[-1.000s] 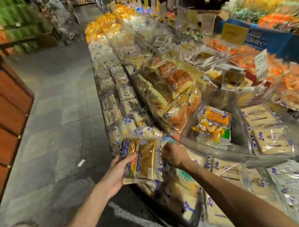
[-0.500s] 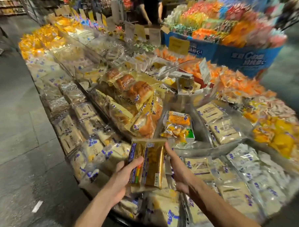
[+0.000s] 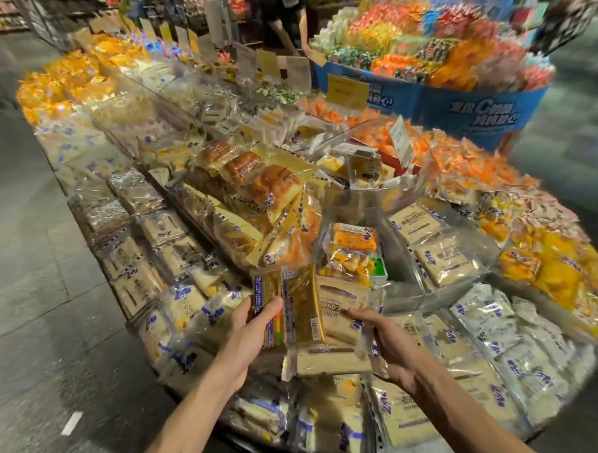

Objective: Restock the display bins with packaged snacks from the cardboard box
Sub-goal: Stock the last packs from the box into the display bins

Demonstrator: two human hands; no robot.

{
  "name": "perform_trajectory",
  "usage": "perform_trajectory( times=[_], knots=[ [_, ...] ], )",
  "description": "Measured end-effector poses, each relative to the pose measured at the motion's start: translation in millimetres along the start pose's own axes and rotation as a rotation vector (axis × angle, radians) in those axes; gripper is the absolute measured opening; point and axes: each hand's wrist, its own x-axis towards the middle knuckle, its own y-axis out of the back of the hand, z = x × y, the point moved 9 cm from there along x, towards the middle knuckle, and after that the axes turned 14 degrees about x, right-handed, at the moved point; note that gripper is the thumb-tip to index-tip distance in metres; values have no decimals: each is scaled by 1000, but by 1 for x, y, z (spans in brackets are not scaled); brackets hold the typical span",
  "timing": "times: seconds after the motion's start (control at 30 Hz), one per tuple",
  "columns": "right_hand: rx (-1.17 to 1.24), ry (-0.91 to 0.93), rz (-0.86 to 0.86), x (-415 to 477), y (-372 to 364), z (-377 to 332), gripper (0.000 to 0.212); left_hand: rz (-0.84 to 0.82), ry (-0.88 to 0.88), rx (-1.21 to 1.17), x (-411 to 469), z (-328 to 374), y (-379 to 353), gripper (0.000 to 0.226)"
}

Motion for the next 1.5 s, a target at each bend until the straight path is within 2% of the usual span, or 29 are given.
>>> perform_trajectory(
  times=[0.07,0.13,0.2,0.27,0.33,0.47,0.53,0.57,0.63,0.67,0.73,0.8,0.93,1.07,1.17,1.2,1.33,1.37,1.5],
  knots=[
    [-5,-45,-10,7,-7,7,28,92,-24,161,-6,2,25,65],
    [-76,-94,-57,15,-28,15,40,203,-33,289,-17,8,55,46],
    [-147,-150,-111,21,-55,24,34,246,-23,340,-32,14,79,30],
    [-212,-192,-163,35,-78,37,35,281,13,351,-48,13,107,24],
    [-289,-264,-219,47,-103,64,47,341,42,344,-67,12,137,32],
    [-339,-378,-256,63,-143,120,40,491,89,331,-105,5,204,52],
    [-355,-403,-283,73,-163,143,52,580,126,218,-118,-8,236,46],
    [-354,-400,-302,78,-175,153,57,596,119,173,-121,-14,251,33],
    [-338,-414,-294,88,-200,173,48,575,68,132,-127,-18,274,6],
    [-327,-423,-291,92,-216,184,40,555,32,133,-132,-17,286,4],
    [-308,-449,-335,96,-253,204,28,571,-58,172,-140,-16,322,34],
    [-315,-424,-338,107,-284,228,26,583,-119,133,-141,-21,362,51],
    [-294,-421,-323,122,-346,280,28,539,-103,16,-128,-45,438,58],
    [-244,-411,-287,135,-396,310,28,404,-18,-237,-105,-62,506,44],
    [-220,-392,-250,164,-420,320,38,372,-12,-159,-74,-53,543,24],
    [-220,-376,-234,175,-429,320,38,357,-14,-107,-59,-49,554,26],
    [-203,-320,-223,225,-463,315,30,293,34,13,15,-48,593,63],
    [-196,-301,-220,242,-470,312,28,295,53,53,37,-48,603,66],
    [-181,-234,-177,319,-496,298,31,233,79,66,135,-44,632,50]
  ],
)
